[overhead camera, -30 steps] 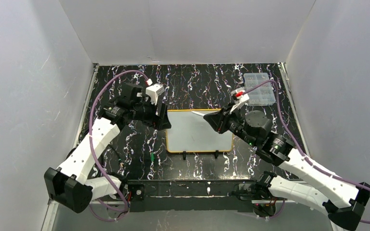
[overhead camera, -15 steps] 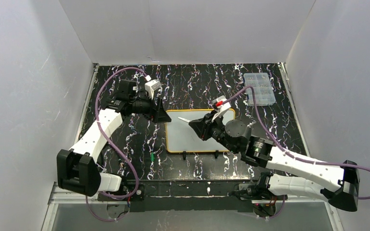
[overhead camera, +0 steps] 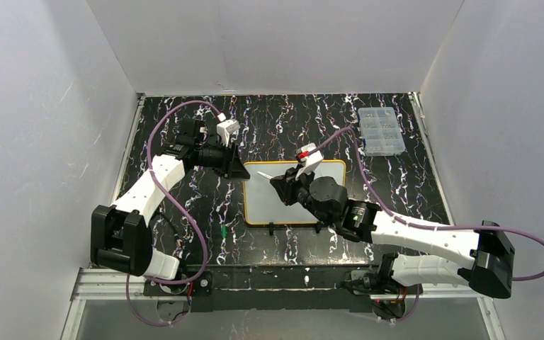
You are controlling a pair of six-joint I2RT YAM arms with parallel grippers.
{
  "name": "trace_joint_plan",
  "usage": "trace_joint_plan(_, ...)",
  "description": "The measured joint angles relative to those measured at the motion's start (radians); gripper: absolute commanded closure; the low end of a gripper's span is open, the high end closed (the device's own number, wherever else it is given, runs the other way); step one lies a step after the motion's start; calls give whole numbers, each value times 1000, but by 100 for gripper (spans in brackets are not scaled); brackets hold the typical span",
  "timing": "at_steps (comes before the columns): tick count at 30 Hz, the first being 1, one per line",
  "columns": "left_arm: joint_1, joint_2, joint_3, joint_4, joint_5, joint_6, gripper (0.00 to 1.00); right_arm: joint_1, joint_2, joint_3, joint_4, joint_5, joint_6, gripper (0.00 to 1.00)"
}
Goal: Write a sentence on the whiteboard
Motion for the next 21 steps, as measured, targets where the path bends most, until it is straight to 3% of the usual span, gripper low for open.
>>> trace_joint_plan(21,7,7,0,-1,-26,42,90,31,87,2,78,32,-61,99)
